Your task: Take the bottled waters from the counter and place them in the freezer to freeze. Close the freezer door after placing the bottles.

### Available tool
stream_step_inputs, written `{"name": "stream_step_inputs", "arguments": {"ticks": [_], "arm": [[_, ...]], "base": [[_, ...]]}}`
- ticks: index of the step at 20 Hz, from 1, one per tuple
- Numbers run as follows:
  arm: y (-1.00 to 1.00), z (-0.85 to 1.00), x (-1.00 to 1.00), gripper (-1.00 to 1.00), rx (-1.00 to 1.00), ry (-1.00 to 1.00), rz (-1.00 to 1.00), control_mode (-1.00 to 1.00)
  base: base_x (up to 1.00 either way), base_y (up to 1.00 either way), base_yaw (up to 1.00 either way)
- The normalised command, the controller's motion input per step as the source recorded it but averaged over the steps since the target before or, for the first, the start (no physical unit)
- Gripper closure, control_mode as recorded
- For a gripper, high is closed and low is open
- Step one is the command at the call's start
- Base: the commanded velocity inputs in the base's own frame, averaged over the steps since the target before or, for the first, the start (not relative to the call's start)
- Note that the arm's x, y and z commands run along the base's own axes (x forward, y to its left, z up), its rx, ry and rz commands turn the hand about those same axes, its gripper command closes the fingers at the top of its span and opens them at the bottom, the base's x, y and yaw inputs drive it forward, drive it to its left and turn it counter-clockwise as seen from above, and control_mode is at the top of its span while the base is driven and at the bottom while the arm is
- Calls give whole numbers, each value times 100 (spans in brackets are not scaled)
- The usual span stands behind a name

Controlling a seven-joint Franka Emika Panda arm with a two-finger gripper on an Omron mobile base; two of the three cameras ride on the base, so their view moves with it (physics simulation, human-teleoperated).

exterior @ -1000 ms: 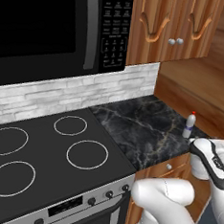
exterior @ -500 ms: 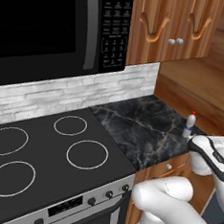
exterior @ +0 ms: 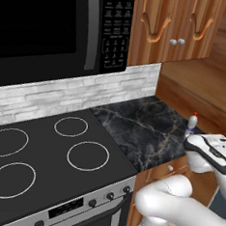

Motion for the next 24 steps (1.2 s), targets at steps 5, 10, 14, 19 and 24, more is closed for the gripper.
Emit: {"name": "stream_step_inputs", "arguments": {"ticks": [5,10,14,19,24], "arm": [[0,-15,28,-100,-3,0,0,-100],[0,-3,27,-100,0,0,0,-100],[-3,0,24,-100,0,0,0,-100],[-18,0,16,-100,0,0,-2,-100],[-29,0,0,-100,0,0,-5,-100]], "base": [[0,0,0],[0,0,0],[0,0,0],[0,0,0],[0,0,0]]}}
